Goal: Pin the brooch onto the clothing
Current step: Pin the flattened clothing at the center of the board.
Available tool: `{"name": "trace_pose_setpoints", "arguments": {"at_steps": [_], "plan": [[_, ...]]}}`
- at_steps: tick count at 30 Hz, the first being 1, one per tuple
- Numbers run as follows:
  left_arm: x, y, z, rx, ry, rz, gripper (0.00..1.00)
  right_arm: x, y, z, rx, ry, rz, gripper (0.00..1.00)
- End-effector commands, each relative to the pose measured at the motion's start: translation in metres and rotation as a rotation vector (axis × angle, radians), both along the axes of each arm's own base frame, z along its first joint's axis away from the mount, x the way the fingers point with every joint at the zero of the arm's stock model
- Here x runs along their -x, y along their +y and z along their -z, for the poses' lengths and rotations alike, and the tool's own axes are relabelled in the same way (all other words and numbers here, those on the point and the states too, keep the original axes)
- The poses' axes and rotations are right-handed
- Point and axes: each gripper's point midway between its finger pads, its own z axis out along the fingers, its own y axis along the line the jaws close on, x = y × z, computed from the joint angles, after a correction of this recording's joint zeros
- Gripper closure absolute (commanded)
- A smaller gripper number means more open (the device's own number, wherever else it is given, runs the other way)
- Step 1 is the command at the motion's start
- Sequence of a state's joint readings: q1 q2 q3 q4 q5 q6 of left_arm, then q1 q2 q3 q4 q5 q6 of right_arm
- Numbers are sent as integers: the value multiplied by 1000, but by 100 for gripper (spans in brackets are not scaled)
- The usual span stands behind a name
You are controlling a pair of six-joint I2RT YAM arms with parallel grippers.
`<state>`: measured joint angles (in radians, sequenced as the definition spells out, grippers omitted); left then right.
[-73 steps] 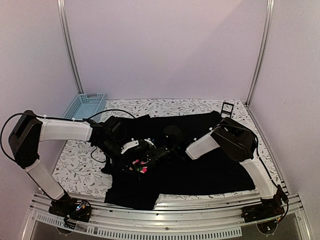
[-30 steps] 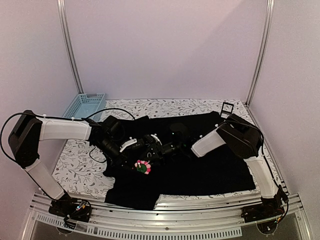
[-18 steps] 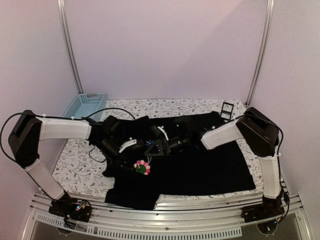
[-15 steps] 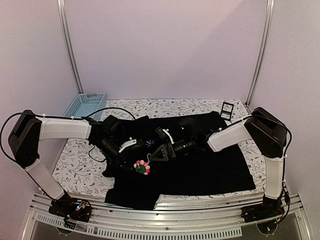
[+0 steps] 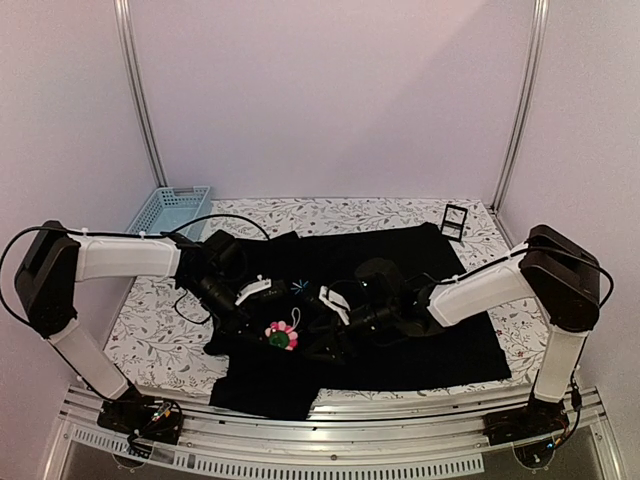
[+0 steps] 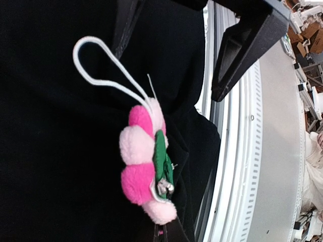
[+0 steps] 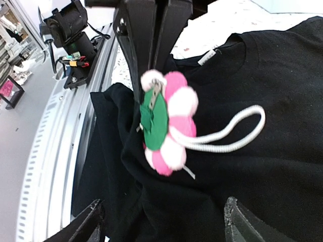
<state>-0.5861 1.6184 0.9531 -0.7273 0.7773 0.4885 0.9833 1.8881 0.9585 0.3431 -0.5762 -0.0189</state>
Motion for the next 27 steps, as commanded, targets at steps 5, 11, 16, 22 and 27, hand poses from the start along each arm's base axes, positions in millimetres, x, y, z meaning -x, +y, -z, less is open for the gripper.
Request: {"name": "trace_pose_setpoints", "arguments": {"at_steps": [5,11,16,22,27], "plan": [[-6,13,-5,-24,10,-62,100,14,17,-11,-72,-275,-27,11],[-5,10,-3,14,11,-69,100,19,36,1,-97,-191,-37,16],[-4,5,-3,43,33,-68,100,12,34,6,-130,-156,37,27],[-2,1,-3,44,42,-70,100,7,40,5,-160,-99,79,64],[-1,0,-1,35,48,-69,100,7,35,23,-118,-80,94,73]]}}
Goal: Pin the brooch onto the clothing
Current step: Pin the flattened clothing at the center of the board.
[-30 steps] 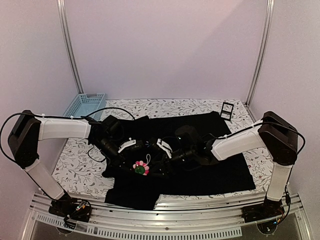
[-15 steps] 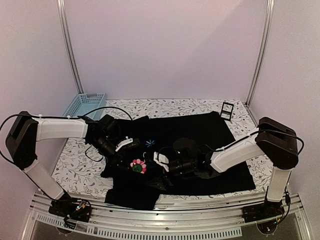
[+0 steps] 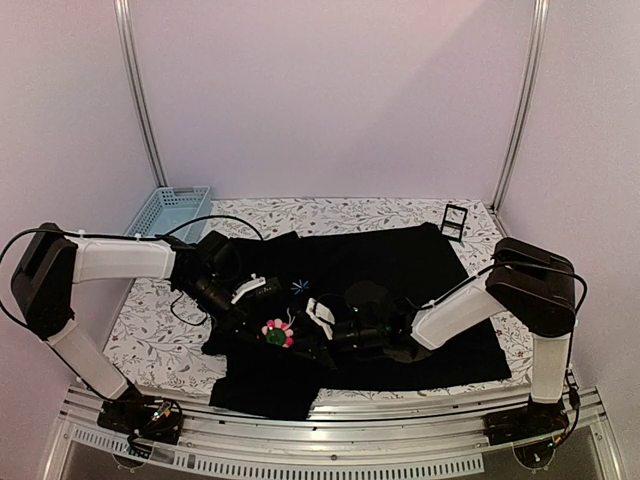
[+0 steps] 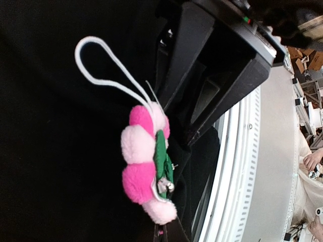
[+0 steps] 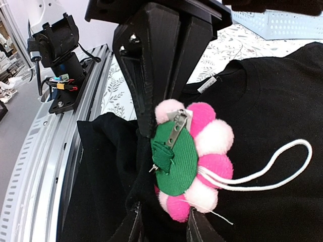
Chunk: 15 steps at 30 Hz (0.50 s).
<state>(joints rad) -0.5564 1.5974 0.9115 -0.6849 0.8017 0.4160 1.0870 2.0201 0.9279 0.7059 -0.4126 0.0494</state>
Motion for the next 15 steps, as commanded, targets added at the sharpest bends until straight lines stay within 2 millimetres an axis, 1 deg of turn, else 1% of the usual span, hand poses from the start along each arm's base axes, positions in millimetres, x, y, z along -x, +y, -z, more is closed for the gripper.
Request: {"name": "trace_pose_setpoints", "arguments": {"at_steps": [1,2,6,8,11,15], "plan": [[2,-5,-1,20,5,6,100,-1,-3,15,15,22,23,72],[2,-5,-1,17,6,5,100,0,-4,16,17,20,20,71],[1,-5,0,7,3,5,100,9,-5,16,18,30,-29,53],[1,-5,1,5,5,7,100,15,-8,17,19,37,-57,49],[3,-5,2,8,6,13,100,17,-9,22,32,45,-61,49],[2,-5,2,5,5,14,100,16,-6,27,23,60,-54,59]]}}
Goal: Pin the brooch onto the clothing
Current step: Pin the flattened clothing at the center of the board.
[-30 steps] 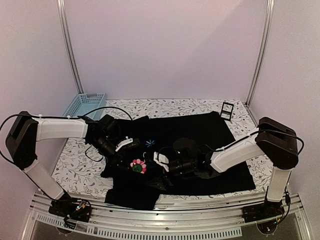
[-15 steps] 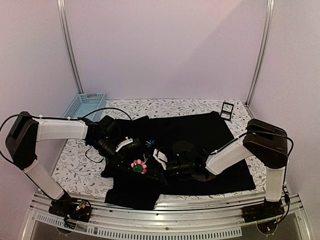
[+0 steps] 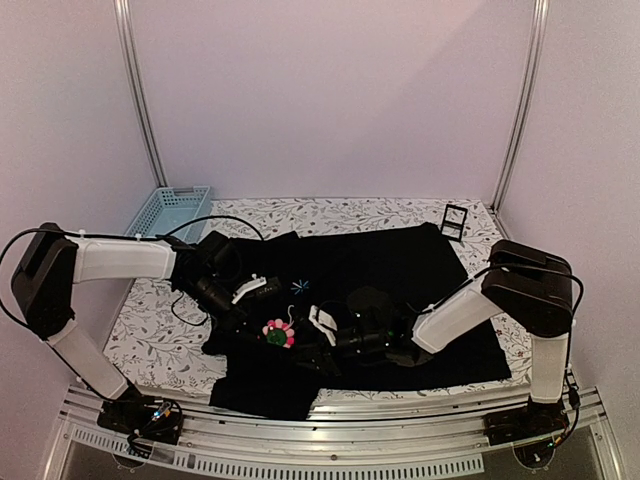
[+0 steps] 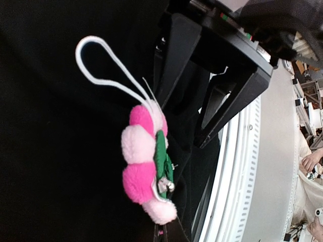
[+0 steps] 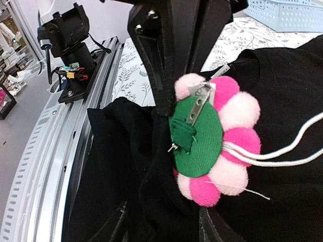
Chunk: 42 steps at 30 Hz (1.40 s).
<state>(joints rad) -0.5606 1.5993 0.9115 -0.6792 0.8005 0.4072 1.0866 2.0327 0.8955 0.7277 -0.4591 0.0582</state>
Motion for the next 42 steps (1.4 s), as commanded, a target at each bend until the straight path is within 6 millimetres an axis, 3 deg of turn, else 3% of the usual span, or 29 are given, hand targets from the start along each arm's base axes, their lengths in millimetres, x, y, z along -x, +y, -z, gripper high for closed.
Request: {"name": "trace_pose_setpoints", "arguments": {"at_steps": [1,10,25,29,32,34,42], "plan": [[3,-3,2,5,0,23,100,4,2,15,10,28,-13,62],[16,2,5,-17,17,79,100,2,12,3,11,72,-23,99],[40,0,2,-9,77,169,100,-32,17,-30,-56,167,89,100],[26,-9,6,-8,48,114,100,-24,14,-26,-35,196,67,99],[13,-15,3,5,11,82,100,-18,8,-22,-14,211,57,87],[12,-15,3,-1,5,86,100,-16,4,-18,11,209,53,69],[13,-11,9,-29,-11,125,100,-12,-1,-22,27,146,1,33]]}}
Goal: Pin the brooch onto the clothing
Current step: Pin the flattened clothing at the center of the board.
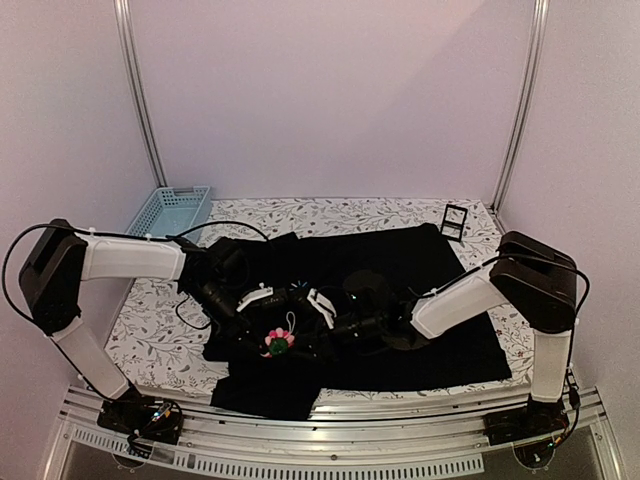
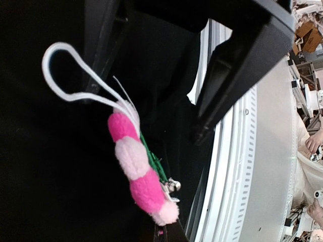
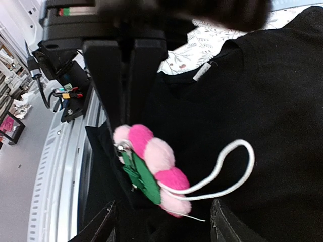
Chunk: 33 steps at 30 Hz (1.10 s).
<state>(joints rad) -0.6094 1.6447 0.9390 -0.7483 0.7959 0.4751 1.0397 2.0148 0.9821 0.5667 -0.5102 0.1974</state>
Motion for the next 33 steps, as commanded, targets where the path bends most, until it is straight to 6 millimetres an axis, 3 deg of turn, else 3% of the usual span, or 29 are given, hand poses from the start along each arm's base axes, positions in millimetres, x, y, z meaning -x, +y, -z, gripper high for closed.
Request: {"name": "trace_pose_setpoints", "arguments": {"at_steps": [1,3,5,15,20,33], "plan": [[-5,-7,1,5,-35,32,100,9,-1,-12,-21,-30,-64,27],[-7,-8,0,6,-42,32,100,12,-1,-9,-23,-28,-80,5],[-8,-8,-1,7,-48,33,100,13,-4,-3,-23,-40,-84,1],[0,-9,-4,36,-42,78,100,7,7,7,-90,-149,-131,1],[2,-6,-5,38,-55,101,100,6,-1,13,-139,-118,-124,2],[-2,-10,-2,45,-71,100,100,6,8,26,-123,-87,-185,21]]}}
